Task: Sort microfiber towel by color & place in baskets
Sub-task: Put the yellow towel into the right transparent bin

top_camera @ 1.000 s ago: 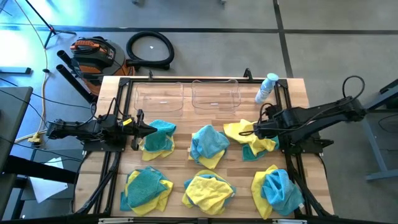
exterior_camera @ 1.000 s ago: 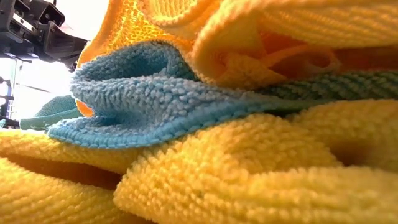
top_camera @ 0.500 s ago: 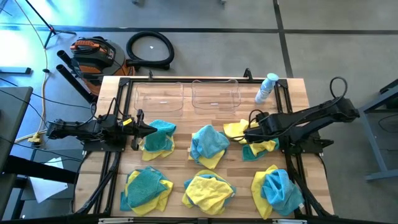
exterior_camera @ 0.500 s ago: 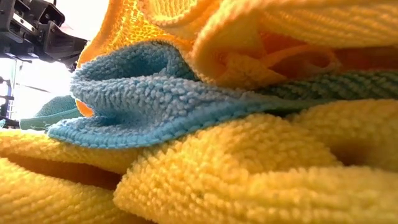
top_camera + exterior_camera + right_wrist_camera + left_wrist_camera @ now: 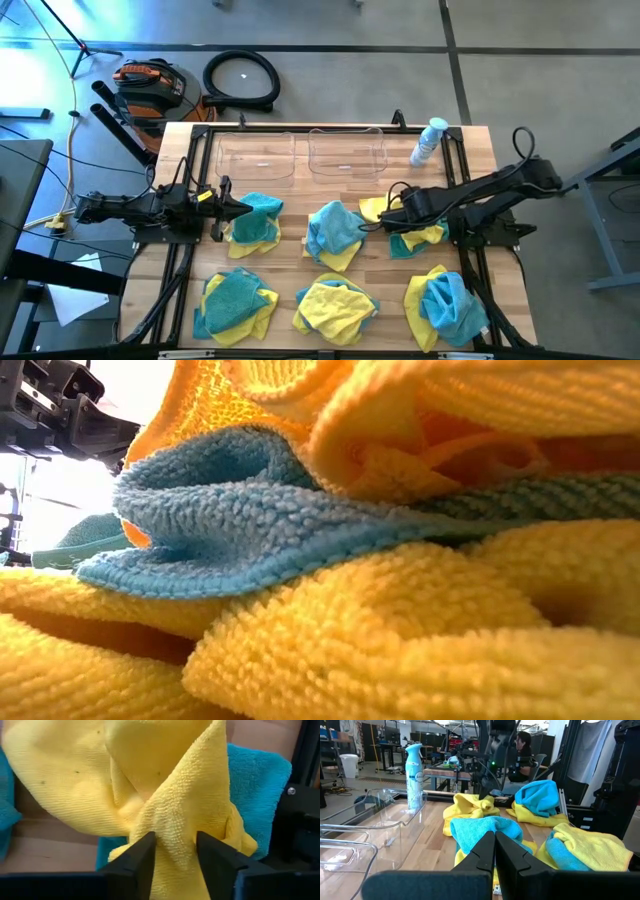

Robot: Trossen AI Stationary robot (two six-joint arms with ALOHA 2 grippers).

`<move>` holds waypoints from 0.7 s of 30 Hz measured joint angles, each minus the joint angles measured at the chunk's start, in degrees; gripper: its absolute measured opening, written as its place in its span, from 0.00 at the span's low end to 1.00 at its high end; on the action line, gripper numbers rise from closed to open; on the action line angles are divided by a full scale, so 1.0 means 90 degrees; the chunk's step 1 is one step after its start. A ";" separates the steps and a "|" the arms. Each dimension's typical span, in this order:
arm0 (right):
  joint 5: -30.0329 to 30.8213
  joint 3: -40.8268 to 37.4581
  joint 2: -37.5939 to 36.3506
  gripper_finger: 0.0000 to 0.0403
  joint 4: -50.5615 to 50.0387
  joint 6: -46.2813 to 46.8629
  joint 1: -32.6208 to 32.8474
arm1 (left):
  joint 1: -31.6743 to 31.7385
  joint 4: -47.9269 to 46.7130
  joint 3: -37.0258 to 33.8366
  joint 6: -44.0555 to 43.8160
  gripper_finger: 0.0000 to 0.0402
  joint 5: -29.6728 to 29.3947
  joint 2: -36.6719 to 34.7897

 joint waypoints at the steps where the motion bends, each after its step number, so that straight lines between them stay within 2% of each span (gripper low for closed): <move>1: -0.0026 0.0000 0.0022 0.29 0.0002 0.0007 0.0000 | -0.0002 0.0002 -0.0002 0.0002 0.00 0.0000 0.0000; 7: -0.0029 0.0000 0.0028 0.04 -0.0022 0.0041 0.0000 | -0.0002 0.0000 -0.0002 0.0002 0.00 0.0000 0.0000; 13: -0.0132 0.0339 -0.0271 0.03 -0.0348 0.0010 0.0006 | -0.0002 0.0000 -0.0002 0.0002 0.00 0.0000 -0.0001; 16: 0.0527 0.1020 -0.0520 0.01 -0.0892 0.0042 0.0102 | -0.0001 0.0000 -0.0002 0.0002 0.00 0.0000 0.0000; 21: 0.2348 0.2712 -0.0745 0.01 -0.1531 -0.0196 0.0265 | 0.0000 0.0000 0.0000 0.0001 0.00 0.0000 -0.0001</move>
